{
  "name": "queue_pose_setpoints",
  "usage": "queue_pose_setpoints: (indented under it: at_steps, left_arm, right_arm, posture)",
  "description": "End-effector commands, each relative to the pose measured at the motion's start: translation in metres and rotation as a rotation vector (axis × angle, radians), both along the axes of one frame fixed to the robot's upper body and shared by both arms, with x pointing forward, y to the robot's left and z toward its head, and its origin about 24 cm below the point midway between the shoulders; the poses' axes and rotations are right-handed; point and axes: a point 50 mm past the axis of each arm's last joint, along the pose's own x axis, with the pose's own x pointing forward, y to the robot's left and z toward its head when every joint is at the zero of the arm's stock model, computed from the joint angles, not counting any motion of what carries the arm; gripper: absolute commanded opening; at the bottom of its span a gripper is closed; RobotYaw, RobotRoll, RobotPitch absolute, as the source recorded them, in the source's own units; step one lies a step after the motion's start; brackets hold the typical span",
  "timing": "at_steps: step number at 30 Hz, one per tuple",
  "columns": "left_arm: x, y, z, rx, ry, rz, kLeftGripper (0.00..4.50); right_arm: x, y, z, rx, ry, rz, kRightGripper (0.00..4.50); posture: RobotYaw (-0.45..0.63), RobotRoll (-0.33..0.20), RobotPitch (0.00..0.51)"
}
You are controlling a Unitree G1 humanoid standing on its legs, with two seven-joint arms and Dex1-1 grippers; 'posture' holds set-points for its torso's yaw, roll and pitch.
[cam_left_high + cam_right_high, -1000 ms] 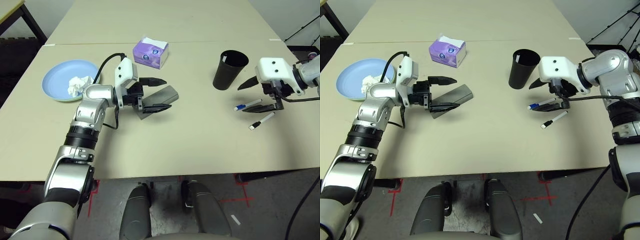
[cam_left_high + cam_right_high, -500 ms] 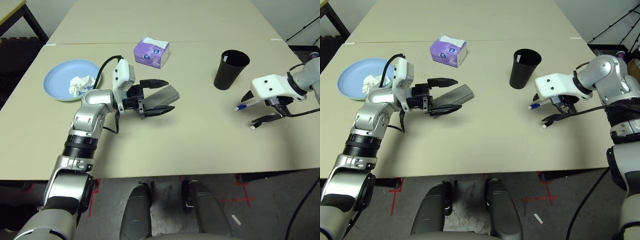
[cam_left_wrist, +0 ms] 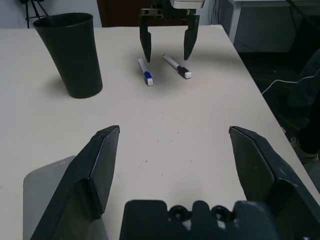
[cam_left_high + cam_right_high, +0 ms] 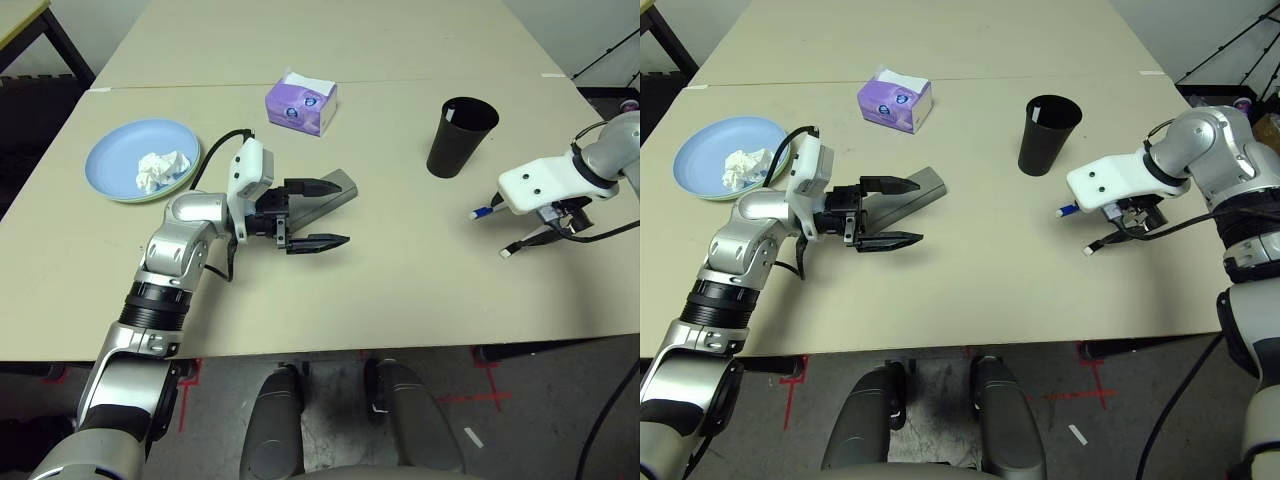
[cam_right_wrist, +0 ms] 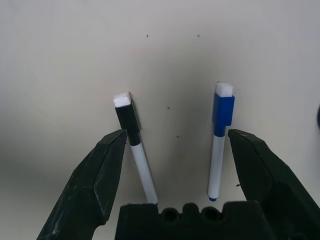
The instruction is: Organize and tidy the items on the table.
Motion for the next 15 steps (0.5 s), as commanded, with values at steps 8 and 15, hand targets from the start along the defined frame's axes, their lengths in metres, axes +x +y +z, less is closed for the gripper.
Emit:
queue_pose_setpoints:
  at_steps: [8,15]
  left_arm:
    - [0.0020,0.0053,-0.0015,0.042,-0.004,0.014,4.46]
    - [0.0025,0.0053,-0.0023,0.040,-0.006,0.020,4.46]
  right_arm:
    - [-0.0061,0.0069,-0.0141,-0.054,0.020,0.083,4.50]
    - [-0.0098,0.0068,-0.0161,-0.072,0.027,0.097,4.50]
  posture:
    - [-0.09,0.000,0.216]
    - [-0.09,0.000,0.217]
